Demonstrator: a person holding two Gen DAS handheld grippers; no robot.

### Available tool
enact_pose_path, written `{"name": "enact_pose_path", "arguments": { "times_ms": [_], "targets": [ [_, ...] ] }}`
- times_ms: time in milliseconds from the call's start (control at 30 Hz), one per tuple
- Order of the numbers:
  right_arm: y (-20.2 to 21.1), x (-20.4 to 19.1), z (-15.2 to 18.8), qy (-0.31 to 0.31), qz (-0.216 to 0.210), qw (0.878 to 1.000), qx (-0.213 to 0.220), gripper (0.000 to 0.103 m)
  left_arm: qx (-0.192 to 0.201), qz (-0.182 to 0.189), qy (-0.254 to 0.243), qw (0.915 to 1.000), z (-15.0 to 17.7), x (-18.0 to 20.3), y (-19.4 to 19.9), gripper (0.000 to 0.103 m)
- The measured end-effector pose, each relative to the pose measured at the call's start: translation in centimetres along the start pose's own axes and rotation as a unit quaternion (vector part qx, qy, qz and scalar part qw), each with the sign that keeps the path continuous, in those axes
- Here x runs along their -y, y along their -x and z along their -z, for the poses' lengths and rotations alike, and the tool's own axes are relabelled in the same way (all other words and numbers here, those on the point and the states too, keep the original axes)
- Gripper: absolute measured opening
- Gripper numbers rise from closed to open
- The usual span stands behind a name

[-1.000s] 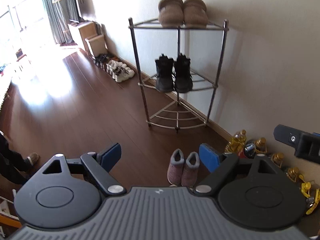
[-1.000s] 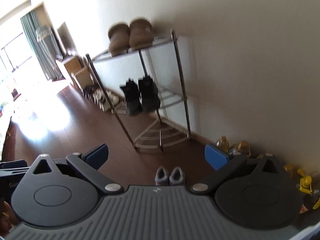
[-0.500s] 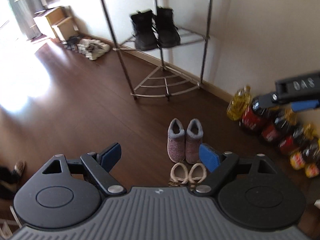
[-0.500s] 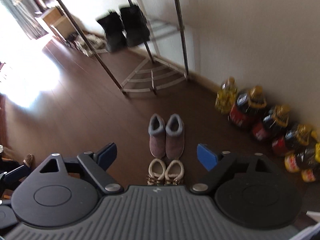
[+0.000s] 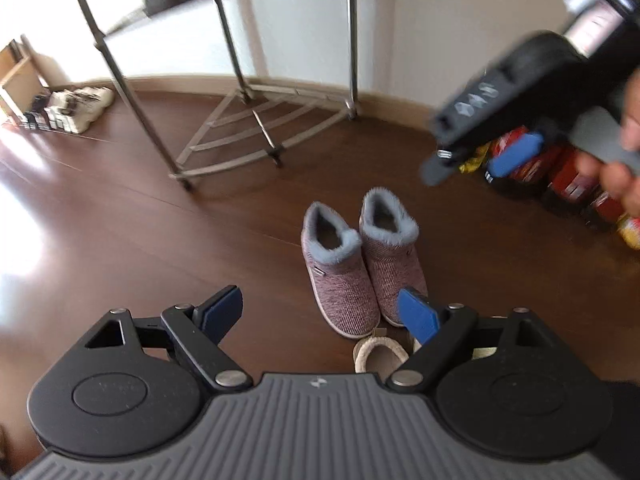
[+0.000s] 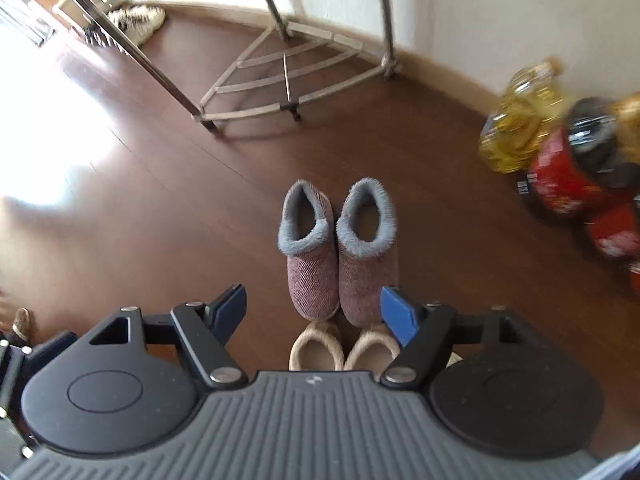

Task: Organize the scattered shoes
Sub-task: 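Lower the right tool onto the fur collars of the pink slippers, then close the right tool on the collars of both pink slippers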

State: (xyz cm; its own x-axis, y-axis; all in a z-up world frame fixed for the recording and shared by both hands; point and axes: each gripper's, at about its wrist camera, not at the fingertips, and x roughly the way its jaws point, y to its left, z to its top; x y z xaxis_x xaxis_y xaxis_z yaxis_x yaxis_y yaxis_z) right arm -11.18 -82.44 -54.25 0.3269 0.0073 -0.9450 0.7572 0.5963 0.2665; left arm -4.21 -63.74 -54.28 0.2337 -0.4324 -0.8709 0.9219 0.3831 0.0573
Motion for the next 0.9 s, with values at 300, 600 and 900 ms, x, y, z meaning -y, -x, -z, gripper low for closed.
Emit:
{"name": "enact_pose_path", "arguments": {
  "times_ms": [300, 600, 900],
  "targets": [
    [-18.8, 2.5, -3.0, -0.017, 0.012, 1.0, -0.007, 0.08, 0.02, -0.004, -0.015, 0.9997, 4.7, 0.4, -14.1, 0.086],
    [-26.2, 2.3, -2.6, 0.016, 0.056, 0.998, -0.036, 0.076, 0.035, 0.042, -0.033, 0.998, 6.8, 0.2, -20.5, 0.086],
    [-27.9, 1.6, -1.6, 0.06, 0.042, 0.997, -0.02, 0.032, 0.051, 0.07, -0.099, 0.9913, 9.7, 1.6, -24.4, 0.087]
  ]
}}
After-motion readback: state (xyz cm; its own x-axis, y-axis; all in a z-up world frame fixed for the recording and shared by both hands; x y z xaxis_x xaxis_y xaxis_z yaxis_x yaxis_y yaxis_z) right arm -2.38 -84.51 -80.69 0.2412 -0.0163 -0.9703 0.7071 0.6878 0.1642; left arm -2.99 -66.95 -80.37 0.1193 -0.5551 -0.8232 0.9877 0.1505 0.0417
